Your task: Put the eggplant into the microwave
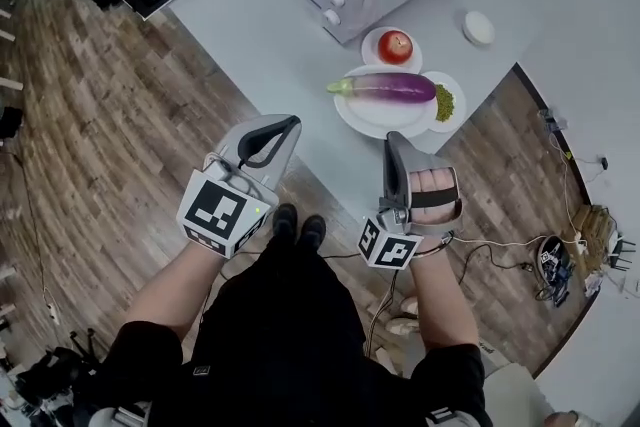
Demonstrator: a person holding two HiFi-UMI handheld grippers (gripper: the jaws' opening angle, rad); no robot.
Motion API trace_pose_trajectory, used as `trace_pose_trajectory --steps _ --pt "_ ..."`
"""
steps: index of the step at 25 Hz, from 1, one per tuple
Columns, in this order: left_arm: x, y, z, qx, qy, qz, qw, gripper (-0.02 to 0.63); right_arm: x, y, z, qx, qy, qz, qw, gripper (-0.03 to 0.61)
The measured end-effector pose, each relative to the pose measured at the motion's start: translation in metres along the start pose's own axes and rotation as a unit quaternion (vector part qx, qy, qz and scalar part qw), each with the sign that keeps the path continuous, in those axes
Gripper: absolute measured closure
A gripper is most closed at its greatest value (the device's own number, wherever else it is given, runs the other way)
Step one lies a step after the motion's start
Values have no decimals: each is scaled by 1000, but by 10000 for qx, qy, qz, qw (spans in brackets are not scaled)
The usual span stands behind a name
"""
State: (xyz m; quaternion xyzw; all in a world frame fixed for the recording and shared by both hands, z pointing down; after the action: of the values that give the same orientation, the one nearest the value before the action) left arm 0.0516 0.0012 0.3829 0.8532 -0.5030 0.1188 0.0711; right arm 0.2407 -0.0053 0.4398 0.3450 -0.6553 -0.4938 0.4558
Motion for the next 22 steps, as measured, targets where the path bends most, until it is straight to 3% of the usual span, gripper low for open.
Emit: trace_pose_trajectory --steps 13,22 --pt "-52 -33 51 103 -178 393 9990 604 -46 -49 6 -18 -294 -120 9995 555" --pt "-68 -23 55 125 -238 499 9984 604 -51 -64 20 -160 -442 -179 9987 555"
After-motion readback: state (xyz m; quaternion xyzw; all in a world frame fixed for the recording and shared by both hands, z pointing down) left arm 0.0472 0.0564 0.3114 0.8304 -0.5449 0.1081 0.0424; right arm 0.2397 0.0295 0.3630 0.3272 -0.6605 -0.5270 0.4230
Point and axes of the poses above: the fingertips, and each gripper's own axes: x forward along the fingers, y to its left, z out of its top, the point moved 7 cm from there along -x, backward along the fingers, and after that the axes turned 5 degrees about z, right-handed, at the moved point
